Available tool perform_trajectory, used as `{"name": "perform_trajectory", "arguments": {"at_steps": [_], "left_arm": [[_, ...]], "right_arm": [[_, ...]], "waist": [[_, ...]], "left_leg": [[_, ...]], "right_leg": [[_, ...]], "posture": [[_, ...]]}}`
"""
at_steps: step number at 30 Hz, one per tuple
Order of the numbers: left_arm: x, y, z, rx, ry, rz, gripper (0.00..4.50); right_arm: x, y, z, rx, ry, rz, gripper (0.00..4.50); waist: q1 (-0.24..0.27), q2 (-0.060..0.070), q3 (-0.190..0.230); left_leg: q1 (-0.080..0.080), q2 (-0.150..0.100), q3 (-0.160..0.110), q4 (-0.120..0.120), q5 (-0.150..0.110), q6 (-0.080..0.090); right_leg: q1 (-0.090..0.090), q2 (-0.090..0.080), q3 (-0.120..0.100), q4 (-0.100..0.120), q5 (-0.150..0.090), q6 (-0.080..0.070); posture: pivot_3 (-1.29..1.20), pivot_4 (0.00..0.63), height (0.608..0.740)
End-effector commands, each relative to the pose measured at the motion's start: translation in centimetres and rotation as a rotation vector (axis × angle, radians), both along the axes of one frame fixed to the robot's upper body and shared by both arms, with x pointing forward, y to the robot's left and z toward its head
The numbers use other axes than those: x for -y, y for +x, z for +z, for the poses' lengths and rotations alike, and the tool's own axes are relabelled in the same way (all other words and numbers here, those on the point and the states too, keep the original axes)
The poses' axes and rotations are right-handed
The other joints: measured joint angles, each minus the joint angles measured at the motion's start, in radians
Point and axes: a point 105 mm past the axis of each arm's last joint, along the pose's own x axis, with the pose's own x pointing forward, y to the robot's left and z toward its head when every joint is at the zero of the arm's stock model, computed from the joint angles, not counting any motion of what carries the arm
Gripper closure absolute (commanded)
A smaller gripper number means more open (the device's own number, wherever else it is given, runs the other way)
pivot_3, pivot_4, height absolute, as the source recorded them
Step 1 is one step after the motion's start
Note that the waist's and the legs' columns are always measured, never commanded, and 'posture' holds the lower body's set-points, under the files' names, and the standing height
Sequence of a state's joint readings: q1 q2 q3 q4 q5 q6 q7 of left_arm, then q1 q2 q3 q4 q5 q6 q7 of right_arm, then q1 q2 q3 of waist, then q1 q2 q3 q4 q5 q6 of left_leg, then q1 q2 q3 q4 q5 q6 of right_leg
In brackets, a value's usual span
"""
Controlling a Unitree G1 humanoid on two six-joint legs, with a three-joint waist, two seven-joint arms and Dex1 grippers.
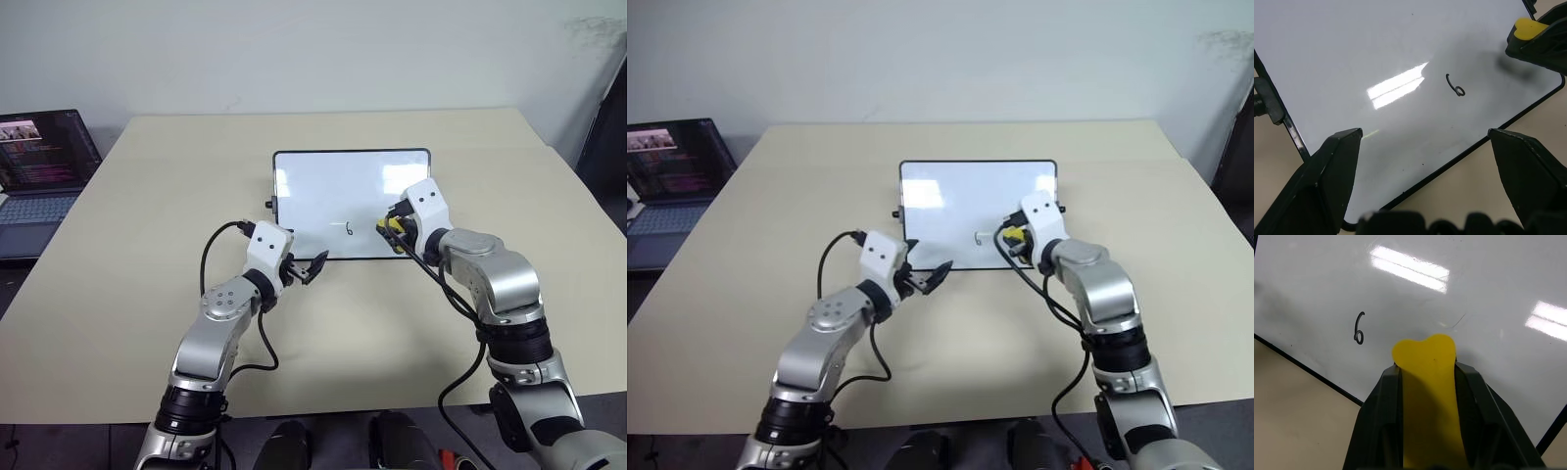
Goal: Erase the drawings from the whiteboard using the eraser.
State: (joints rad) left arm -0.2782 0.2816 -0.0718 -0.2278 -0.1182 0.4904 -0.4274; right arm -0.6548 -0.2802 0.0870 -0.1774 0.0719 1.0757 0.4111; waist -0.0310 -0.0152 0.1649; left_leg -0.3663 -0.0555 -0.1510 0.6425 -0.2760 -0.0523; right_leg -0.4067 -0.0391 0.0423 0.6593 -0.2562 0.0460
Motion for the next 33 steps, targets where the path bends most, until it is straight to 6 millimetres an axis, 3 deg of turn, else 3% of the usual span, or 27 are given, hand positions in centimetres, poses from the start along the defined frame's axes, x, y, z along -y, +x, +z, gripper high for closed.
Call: {"name": "perform_trajectory", "arguments": {"at_steps": [1,7,20,33], "left_arm": [[0.2,-0.3,1.6,0.060,-0.015,-0.019,0.00],[0.1,-0.4,1.5,0.056,-0.017,-0.017,0.00],[0.2,-1.1,0.7,0.032,-0.010,-0.023,0.00],[0.0,-1.4,0.7,0.033,-0.012,-0.013,0.00]], "right_arm": [[-0.9,0.1,2.3,0.091,-0.001,0.043,3.39],[-3.3,0.1,4.0,0.245,-0.030,0.118,3.39],[-9.0,1.0,2.3,0.317,-0.034,0.213,3.39],[-8.8,2.9,1.3,0.352,-0.084,0.178,3.39]], "waist": [[0.000,0.000,0.000],[-0.001,0.000,0.000],[-0.003,0.000,0.000],[-0.001,0.000,0.000]], "left_leg": [[0.000,0.000,0.000,0.000,0.000,0.000],[0.000,0.000,0.000,0.000,0.000,0.000],[0.000,0.000,0.000,0.000,0.000,0.000],[0.000,0.000,0.000,0.000,0.000,0.000]], "right_leg": [[0.000,0.000,0.000,0.000,0.000,0.000],[0.000,0.000,0.000,0.000,0.000,0.000],[-0.001,0.000,0.000,0.000,0.000,0.000],[-0.001,0.000,0.000,0.000,0.000,0.000]], "posture": [[0.00,0.150,0.740],[0.00,0.150,0.740],[0.00,0.150,0.740],[0.00,0.150,0.740]]}}
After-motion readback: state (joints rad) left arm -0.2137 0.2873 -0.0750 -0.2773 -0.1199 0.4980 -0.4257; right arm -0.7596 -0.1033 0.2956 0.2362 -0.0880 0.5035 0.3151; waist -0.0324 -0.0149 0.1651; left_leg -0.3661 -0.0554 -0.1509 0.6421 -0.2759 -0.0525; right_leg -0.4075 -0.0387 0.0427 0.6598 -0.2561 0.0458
